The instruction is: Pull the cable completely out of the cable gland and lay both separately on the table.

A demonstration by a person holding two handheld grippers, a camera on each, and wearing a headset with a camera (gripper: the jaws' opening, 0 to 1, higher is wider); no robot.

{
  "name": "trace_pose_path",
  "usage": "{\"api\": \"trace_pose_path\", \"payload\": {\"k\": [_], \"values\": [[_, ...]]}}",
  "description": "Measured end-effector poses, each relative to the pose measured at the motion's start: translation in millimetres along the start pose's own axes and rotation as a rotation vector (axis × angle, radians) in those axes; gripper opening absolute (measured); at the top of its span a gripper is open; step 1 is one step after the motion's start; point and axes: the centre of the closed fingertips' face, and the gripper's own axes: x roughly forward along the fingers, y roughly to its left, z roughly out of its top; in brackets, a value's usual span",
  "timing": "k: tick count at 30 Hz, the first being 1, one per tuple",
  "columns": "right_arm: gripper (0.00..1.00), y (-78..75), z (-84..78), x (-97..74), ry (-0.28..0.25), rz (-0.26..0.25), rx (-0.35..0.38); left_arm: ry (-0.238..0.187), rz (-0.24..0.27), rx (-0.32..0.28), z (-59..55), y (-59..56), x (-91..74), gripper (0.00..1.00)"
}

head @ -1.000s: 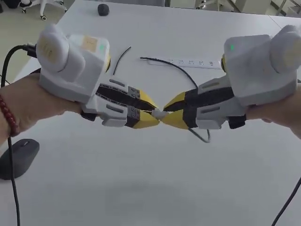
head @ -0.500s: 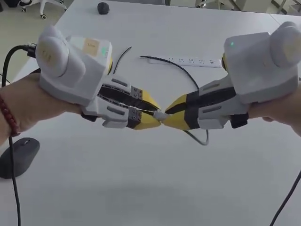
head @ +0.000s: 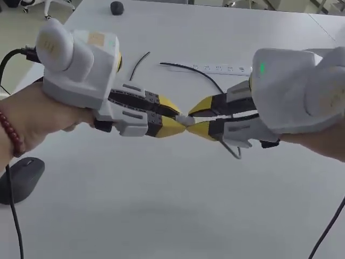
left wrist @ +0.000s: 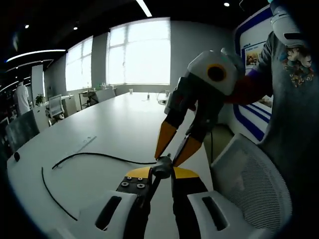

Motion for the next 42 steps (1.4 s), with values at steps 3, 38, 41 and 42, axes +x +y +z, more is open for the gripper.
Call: {"api": "trace_pose_path", "payload": {"k": [3,38,41,42], "values": [[0.08,-1.5,-2.1,0.9,-0.005,0.027,0.054,0.016,0.003,0.023,-2.2,-3.1,2.9,0.15],[0.00,3.0,-20.3,-2.0,0.048,0.061,0.105,0.045,0.006,0.071,-9.0,2.2,-5.1,0.16],[0.00,2.7,-29.4,-6.4,0.068,0.058,0.110,0.044,0.007,0.075,-9.4,3.6,-7.9,0.16],[0.00,2.9,-31.9,-7.6,0.074,0.059,0.115,0.043,0.007,0.079,-9.3,4.1,-8.4,0.16]]}}
